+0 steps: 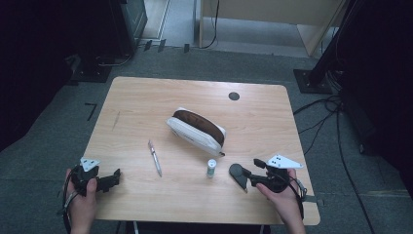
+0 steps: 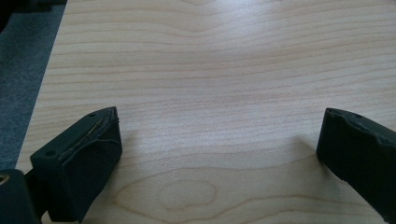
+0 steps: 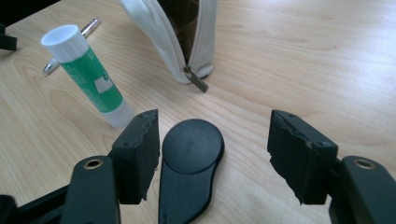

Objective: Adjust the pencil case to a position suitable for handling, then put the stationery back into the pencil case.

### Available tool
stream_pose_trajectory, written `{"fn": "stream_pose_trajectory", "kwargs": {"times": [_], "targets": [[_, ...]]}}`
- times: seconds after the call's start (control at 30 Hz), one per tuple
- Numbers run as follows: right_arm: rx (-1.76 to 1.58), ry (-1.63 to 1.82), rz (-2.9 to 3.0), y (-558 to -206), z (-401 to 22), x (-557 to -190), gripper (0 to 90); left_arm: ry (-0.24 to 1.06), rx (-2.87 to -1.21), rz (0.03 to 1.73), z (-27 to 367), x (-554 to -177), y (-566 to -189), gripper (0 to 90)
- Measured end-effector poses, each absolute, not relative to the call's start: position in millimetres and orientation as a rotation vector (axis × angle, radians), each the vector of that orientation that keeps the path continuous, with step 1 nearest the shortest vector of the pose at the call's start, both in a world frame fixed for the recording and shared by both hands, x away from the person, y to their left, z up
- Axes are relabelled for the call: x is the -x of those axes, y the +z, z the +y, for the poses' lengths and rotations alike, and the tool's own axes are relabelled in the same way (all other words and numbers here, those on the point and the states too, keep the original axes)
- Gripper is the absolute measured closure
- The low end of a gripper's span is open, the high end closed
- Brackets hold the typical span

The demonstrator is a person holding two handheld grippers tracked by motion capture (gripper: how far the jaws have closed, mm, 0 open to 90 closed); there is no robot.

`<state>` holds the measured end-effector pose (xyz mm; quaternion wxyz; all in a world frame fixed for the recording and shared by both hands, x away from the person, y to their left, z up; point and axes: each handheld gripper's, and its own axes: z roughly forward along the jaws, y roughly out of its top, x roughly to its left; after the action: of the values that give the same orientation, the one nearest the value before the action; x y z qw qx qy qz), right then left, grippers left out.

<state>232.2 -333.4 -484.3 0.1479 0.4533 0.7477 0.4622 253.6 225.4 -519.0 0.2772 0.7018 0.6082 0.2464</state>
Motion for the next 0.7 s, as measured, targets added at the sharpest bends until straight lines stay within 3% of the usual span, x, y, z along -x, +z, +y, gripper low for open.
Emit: {"fn": "stream_pose_trajectory", "kwargs": {"times": [0.7], "targets": [[-1.329, 1.253, 2.207, -507, -322, -233, 26.1, 0.662, -1.884, 1.633, 225, -254, -519, 0.2]]}}
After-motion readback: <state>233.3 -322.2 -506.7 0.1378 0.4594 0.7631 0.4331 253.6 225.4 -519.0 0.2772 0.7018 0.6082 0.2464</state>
